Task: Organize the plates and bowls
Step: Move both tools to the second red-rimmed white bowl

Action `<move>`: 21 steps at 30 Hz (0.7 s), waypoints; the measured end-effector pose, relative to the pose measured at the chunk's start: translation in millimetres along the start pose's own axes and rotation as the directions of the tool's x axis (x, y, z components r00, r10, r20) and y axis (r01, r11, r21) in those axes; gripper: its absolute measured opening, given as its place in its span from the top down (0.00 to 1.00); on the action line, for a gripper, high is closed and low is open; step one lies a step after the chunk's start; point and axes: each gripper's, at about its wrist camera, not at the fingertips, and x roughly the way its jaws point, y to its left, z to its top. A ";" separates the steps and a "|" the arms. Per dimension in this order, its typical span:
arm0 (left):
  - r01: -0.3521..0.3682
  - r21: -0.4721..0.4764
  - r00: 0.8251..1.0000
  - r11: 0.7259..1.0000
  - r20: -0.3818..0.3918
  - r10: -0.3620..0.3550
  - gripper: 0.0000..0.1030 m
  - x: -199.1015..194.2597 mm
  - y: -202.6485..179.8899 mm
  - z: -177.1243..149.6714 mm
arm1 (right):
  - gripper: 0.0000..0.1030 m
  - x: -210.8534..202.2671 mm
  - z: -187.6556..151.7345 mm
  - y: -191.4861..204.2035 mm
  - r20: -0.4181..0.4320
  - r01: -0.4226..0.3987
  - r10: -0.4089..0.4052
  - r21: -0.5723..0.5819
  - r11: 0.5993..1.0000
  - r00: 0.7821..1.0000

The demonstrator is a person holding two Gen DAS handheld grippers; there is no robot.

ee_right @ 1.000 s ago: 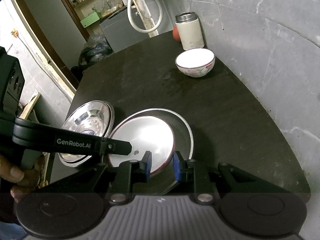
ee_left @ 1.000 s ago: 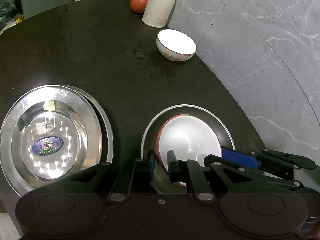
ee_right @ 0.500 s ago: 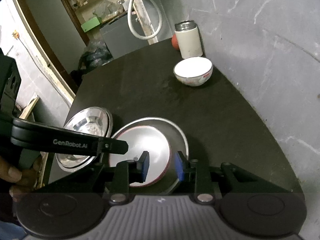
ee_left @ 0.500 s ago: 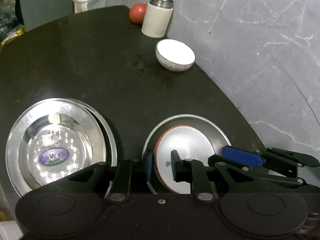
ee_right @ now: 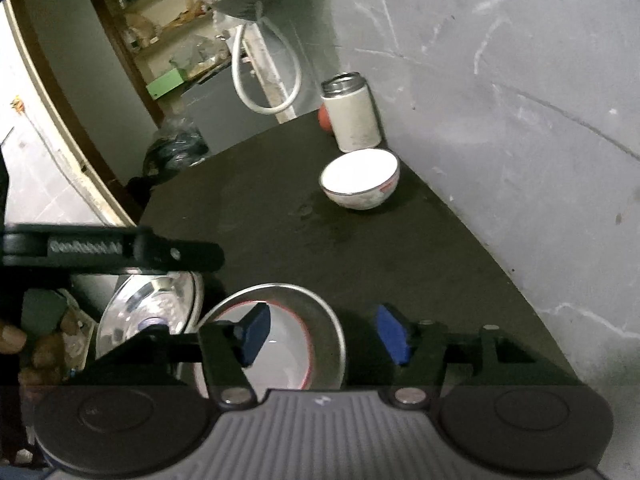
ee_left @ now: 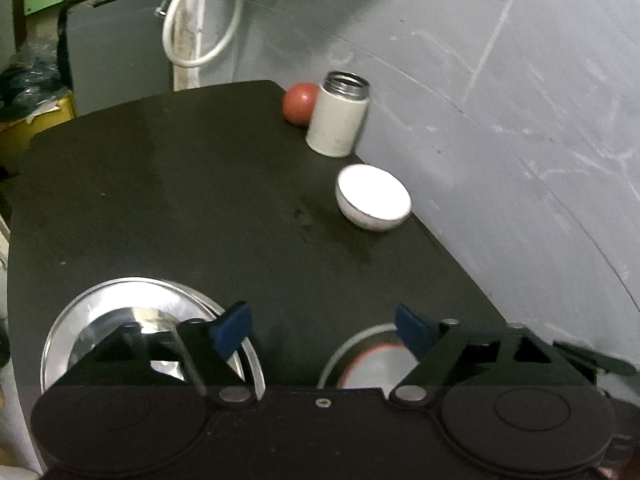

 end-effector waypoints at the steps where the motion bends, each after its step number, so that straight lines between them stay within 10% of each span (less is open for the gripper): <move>1: -0.004 -0.007 1.000 1.000 0.001 0.004 0.10 2.3 1.2 2.7 | 0.33 2.4 0.8 -1.4 0.002 0.003 -0.003 0.004 1.000 1.000; 8: 0.021 -0.096 0.999 0.995 -0.030 -0.024 0.01 36.8 9.7 27.3 | 0.06 22.5 11.8 -13.7 0.019 -0.021 0.019 0.070 0.997 1.000; 13: 0.048 -0.197 0.996 0.979 -0.059 -0.061 0.01 73.3 18.1 47.0 | 0.01 41.1 20.3 -19.6 0.025 0.001 -0.003 0.096 0.995 1.000; 21: 0.049 -0.110 0.998 0.993 -0.045 -0.054 0.01 117.3 24.6 87.0 | 0.00 66.6 39.9 -28.4 0.100 0.069 -0.091 0.202 0.977 0.991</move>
